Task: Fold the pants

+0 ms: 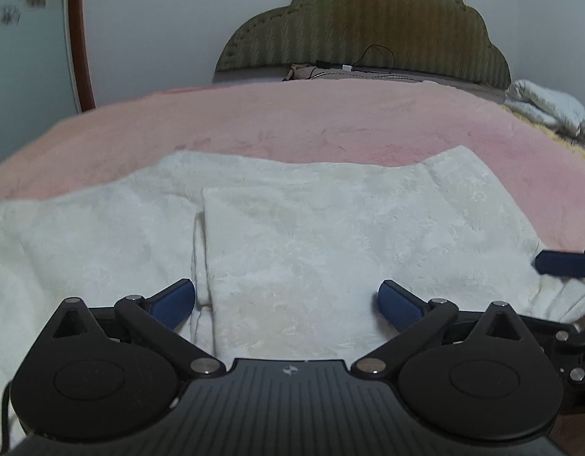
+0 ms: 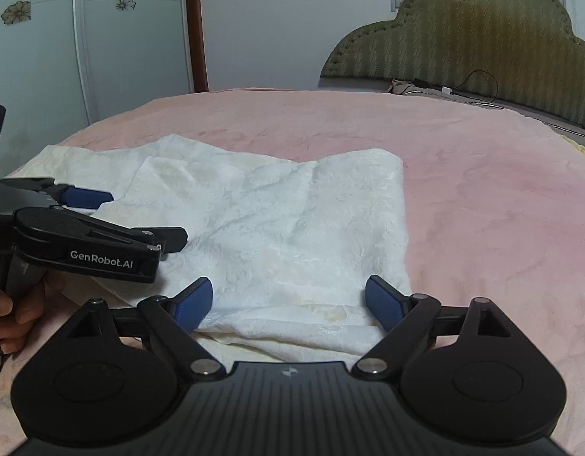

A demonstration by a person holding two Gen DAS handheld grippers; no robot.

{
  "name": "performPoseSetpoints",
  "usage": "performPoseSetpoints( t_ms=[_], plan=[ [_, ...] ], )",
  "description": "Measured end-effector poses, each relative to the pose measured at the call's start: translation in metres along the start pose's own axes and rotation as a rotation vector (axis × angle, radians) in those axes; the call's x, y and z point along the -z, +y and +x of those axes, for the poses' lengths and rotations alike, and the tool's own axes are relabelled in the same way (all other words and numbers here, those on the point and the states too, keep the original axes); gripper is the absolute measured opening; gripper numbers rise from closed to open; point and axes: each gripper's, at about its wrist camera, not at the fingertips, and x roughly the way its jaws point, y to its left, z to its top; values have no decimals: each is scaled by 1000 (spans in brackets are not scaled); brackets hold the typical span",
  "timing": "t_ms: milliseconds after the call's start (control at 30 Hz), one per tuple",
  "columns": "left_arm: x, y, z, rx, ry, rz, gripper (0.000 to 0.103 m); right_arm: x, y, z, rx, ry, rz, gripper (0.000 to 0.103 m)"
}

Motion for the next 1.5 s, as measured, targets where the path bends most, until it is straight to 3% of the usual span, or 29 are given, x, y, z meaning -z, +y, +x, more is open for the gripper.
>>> performPoseSetpoints(
  t_ms=[267,433,500,567,600,633,700,833,933,1033,1067,1267,1367,1500],
  plan=[
    [-1,-4,-2,-14,0,8,103,1,-1,0,-5,-5,7,90],
    [7,3,-20,-76,-8,20,103,-4,0,-8,16,-4,29,91],
    [9,11,-24,-84,-12,12,103,-17,2,-19,35,-66,103,91],
    [11,18,-24,-73,-11,-23,103,-34,8,-29,-2,-148,135,91],
    [11,19,-24,-65,-8,-33,103,-41,12,-29,-18,-163,137,93],
    [11,21,-24,-63,-6,-36,103,-47,17,-24,-28,-157,131,101],
    [11,19,-24,-73,-4,-23,103,-51,23,-8,-20,-120,114,103],
    [12,18,-23,-71,2,-9,101,-31,21,40,76,40,119,103],
    [12,21,-23,-62,3,-24,102,-25,17,33,101,11,108,103],
    [12,22,-23,-54,4,-35,102,-21,16,22,263,-11,36,103],
    [12,22,-24,-54,3,-35,102,-18,14,19,275,0,25,103],
    [13,28,-42,-96,-35,-34,103,-6,-14,7,138,68,106,103],
    [11,37,-49,-183,-64,-2,103,-12,-4,-7,182,-5,105,103],
    [13,57,-43,-216,-20,-74,103,-31,20,-15,107,-110,64,103]
  ],
)
